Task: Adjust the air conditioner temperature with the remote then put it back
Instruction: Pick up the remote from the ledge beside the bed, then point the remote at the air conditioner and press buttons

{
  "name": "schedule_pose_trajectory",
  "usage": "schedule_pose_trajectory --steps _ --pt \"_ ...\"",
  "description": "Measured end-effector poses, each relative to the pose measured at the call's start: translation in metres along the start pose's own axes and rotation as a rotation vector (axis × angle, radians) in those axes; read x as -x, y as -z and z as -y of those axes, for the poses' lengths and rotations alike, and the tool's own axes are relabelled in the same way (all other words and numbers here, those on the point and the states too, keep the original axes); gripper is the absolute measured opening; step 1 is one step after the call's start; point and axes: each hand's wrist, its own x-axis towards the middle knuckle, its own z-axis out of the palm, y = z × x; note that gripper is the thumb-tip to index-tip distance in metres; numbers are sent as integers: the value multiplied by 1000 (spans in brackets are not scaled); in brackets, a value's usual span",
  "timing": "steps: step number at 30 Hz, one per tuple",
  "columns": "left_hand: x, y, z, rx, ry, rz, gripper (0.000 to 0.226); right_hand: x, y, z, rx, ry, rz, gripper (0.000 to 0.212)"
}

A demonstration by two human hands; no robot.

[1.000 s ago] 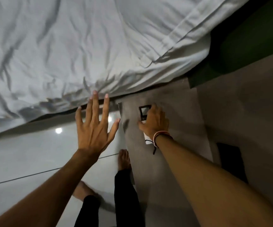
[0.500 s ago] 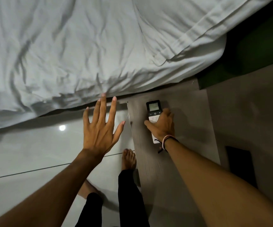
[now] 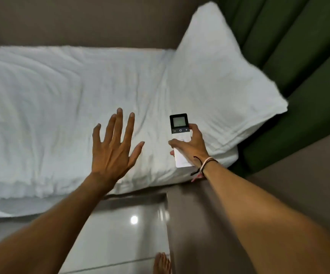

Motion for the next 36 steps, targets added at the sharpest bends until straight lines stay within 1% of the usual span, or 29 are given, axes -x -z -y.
schedule_pose_trajectory --steps 1,6,9,13,18,23,28,32,36 --pt "-7 20 11 -7 -6 -36 76 1 -3 29 -42 35 27 53" --pt "-43 135 71 -56 114 -181 79 16 -34 177 -191 224 151 49" --pt "-57 201 103 -86 160 -267 81 32 -61 256 -251 316 231 37" --pt "-54 297 155 -174 203 -372 81 72 -105 359 -260 445 340 26" --pt "-26 394 214 -276 303 -482 80 137 -160 456 -262 597 489 26" --pt "18 471 266 -371 399 -543 82 197 -215 523 -313 673 573 23" --pt "53 533 301 -424 470 -592 85 243 -254 565 -332 721 602 23" --pt "68 564 312 -442 494 -613 88 265 -268 584 -336 753 607 28" --pt "77 576 318 -443 513 -627 89 277 -275 589 -356 755 625 31"
